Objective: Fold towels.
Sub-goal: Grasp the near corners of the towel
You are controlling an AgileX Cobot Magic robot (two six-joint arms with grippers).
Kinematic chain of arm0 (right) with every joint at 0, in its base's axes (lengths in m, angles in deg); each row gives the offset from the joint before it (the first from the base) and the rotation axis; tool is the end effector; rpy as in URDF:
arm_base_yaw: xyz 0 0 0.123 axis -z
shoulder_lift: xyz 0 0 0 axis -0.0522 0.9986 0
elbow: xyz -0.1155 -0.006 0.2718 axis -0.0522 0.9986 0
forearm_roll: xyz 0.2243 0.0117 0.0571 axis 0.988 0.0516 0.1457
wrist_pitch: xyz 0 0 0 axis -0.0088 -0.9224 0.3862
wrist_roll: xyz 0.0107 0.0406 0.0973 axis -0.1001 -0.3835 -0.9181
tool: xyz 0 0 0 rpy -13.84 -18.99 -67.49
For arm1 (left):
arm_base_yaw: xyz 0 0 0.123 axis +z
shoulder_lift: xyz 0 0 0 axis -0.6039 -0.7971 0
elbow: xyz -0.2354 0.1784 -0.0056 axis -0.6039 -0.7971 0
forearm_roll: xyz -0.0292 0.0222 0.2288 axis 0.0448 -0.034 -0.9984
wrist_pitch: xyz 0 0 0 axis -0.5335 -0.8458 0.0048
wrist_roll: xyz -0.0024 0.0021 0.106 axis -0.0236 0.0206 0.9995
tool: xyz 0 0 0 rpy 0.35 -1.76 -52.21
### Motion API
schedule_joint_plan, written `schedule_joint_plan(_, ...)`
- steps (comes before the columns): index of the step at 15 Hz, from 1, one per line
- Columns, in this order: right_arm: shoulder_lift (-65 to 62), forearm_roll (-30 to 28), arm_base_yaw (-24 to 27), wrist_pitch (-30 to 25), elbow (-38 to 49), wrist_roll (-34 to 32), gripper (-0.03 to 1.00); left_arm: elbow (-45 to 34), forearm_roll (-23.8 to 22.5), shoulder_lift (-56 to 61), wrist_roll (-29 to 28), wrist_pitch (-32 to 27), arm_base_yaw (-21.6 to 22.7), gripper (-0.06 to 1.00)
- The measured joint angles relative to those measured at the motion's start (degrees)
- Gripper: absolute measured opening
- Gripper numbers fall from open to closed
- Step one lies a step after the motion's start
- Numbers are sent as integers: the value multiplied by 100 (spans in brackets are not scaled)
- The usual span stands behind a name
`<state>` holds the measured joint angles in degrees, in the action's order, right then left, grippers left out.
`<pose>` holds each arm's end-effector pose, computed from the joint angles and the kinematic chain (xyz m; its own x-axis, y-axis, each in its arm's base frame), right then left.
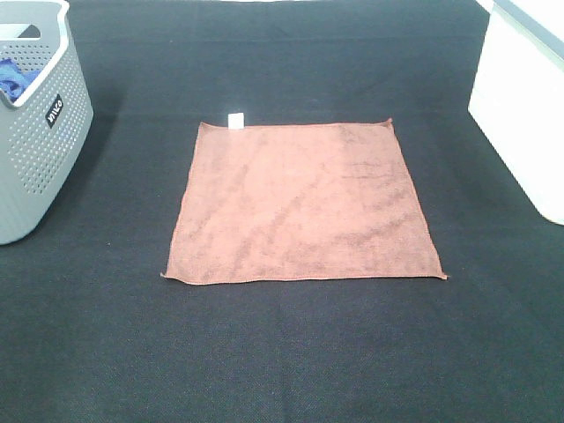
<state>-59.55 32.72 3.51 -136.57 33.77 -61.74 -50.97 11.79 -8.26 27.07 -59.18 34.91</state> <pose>-0.0218 0.0159 0.2630 -0.4452 -0.0250 -0.8951 -0.1366 0.9898 0.0403 -0.0213 -0.0102 0.2614 -0.4355 0.0816 -0.8965 0.1608 0.9869 0.0117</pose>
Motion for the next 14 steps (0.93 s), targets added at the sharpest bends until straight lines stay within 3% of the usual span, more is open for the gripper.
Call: schedule_joint_plan(14,0,0,0,0,0,0,81,0,0,0,0,0,0,73)
